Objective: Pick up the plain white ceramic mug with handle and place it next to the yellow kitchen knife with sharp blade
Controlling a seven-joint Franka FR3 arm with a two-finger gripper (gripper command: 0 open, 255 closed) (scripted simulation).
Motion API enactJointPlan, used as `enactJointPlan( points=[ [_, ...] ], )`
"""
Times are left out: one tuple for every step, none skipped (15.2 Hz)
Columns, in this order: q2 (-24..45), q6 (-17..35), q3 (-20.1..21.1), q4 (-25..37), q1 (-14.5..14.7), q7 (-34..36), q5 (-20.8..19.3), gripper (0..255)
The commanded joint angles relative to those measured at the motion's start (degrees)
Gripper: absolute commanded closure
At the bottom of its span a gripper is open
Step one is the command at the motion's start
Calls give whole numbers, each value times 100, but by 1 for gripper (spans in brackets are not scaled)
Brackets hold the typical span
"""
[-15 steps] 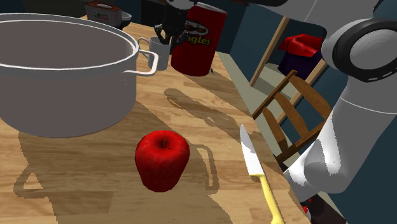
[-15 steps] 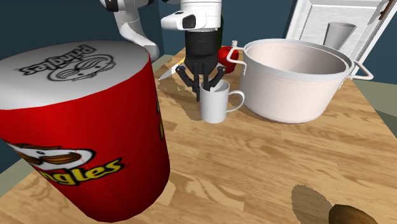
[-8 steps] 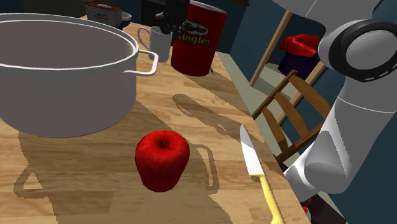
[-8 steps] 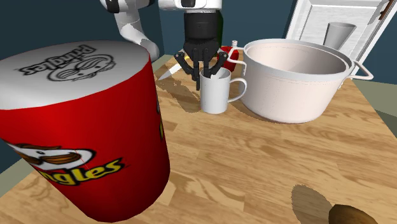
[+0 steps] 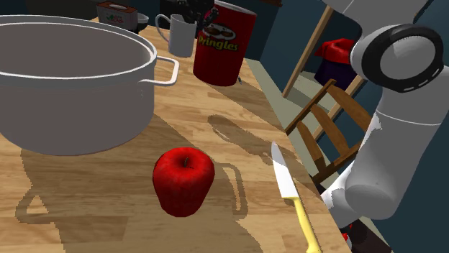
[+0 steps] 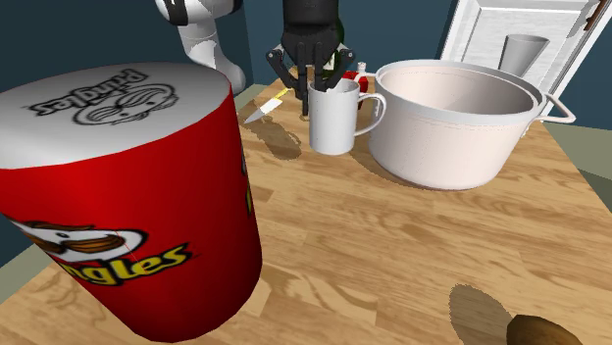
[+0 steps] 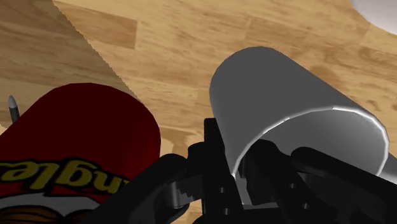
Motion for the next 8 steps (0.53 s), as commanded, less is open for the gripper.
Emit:
enactJointPlan(
  points=[
    [108, -208, 0, 309, 49, -10, -42, 255],
    [174, -325, -1, 492, 82, -15, -68, 255],
    [247, -448, -2, 686, 118, -21, -97, 255],
    [328, -577, -4, 894, 159, -28, -129, 255],
    [419, -714, -7, 1120, 205, -37, -165, 255],
    [434, -735, -9, 1156, 213, -38, -171, 255],
    [37, -526, 25, 556, 96, 3, -42, 255],
    [-311, -363, 56, 55, 3, 32, 73, 255]
  ],
)
